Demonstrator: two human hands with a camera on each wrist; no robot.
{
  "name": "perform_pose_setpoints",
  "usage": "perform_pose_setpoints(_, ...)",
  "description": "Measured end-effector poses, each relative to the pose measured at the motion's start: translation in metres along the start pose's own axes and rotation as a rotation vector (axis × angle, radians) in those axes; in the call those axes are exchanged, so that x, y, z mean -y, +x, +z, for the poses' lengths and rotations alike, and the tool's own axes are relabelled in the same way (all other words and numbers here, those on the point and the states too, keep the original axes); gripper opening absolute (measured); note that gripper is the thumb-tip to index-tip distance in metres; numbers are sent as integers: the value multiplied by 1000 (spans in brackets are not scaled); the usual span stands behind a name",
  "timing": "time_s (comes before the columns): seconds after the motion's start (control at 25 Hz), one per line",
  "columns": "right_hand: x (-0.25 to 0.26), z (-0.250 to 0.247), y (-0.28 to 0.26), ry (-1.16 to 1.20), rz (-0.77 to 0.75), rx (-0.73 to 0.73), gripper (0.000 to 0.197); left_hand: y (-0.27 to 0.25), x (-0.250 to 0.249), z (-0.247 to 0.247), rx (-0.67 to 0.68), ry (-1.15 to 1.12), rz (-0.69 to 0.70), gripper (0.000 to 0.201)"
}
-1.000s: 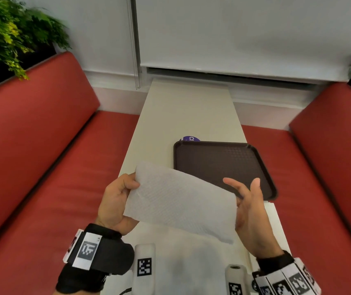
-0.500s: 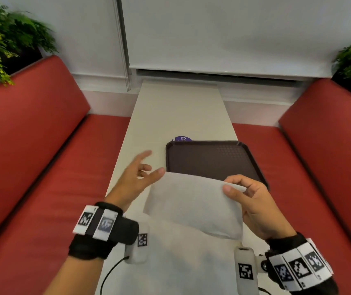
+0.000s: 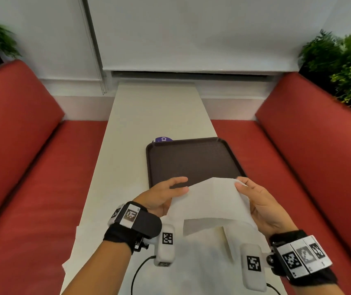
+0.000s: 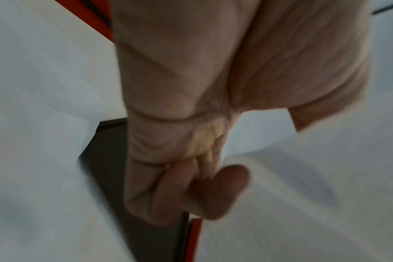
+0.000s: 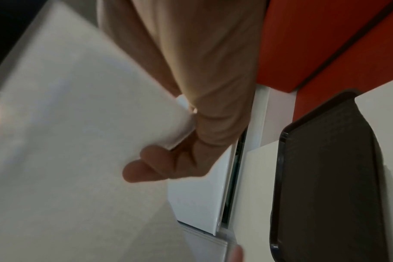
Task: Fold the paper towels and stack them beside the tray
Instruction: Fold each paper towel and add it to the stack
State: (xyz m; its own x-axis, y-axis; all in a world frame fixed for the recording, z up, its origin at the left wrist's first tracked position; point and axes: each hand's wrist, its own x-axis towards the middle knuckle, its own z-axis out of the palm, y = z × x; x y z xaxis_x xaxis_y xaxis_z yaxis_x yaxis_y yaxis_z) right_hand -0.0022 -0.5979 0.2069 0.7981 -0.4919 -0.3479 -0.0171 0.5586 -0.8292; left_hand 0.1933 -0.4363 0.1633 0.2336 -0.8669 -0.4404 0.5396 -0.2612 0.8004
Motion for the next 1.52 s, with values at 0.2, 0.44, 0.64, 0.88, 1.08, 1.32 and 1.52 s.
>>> perform_pose_setpoints(0.2, 13, -25, -11, 68, -30, 53, 25, 35, 48, 36, 231, 20, -149, 60)
perform_pose_setpoints(0.44, -4, -102, -30, 93, 13, -178, 59, 76, 56, 74, 374, -343, -96, 43)
perform_pose_setpoints(0.64, -64, -150, -33, -365, 67, -535, 25, 136, 37, 83, -13, 198, -28, 33)
perform_pose_setpoints(0.88, -105, -154, -13, -549, 90, -772, 8, 203, 46, 90, -260, 801, 159, 27)
perform_pose_setpoints(1.08, -115, -163, 0, -776, 118, -852, 17, 230, 69, 98, -377, 982, 183, 28)
perform_pose_setpoints(1.32, -121, -162, 6, -885, 175, -872, 15, 238, 85, 90, -342, 1113, 75, 24)
perform_pose_setpoints(1.52, -113, -146, -18, -1096, -71, -903, 34, 148, 54, 75, -552, 1032, 364, 17)
